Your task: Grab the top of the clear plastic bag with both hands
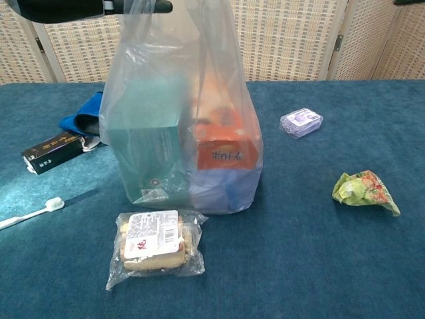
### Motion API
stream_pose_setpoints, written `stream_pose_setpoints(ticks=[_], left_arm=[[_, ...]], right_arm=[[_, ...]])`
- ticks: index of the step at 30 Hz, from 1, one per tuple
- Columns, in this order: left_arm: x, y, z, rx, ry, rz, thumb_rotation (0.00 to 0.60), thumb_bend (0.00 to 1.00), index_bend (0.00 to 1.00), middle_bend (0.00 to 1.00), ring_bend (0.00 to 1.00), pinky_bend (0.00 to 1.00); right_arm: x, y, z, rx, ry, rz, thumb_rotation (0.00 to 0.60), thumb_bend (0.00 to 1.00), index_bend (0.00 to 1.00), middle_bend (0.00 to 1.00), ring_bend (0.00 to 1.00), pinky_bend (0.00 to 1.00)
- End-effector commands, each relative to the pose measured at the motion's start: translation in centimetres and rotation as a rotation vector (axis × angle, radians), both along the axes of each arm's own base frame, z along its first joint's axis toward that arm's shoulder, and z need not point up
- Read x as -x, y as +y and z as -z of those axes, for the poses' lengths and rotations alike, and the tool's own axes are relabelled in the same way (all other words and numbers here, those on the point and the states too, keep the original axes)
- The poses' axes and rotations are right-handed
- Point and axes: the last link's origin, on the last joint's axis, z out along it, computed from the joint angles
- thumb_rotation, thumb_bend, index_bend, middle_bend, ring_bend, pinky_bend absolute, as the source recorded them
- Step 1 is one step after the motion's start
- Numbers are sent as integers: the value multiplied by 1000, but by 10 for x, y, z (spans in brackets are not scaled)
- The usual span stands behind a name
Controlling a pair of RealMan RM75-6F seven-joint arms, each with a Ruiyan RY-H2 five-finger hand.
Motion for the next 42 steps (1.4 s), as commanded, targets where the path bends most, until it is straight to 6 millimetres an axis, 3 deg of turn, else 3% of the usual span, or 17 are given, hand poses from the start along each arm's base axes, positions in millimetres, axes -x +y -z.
stream_pose_setpoints(ticks=[1,13,29,42], left_arm=[[0,-1,-1,-2,2,-5,254,251,146,194,228,334],[-2,-3,2,14,33,-10,217,251,152,194,228,311],[-8,-5,8,41,41,-4,214,251,152,194,227,311],[-11,-9,8,59,38,-6,204,250,152,194,227,311]], right_arm=[[-27,-17,10,7,-32,-52,600,73,10,103,0,82],[-82,-48,33,7,-98,-151,600,83,10,103,0,83],[-122,-63,65,-46,-129,-221,600,94,10,103,0,83],[-150,-69,80,-26,-193,-319,600,175,10,141,4,83]])
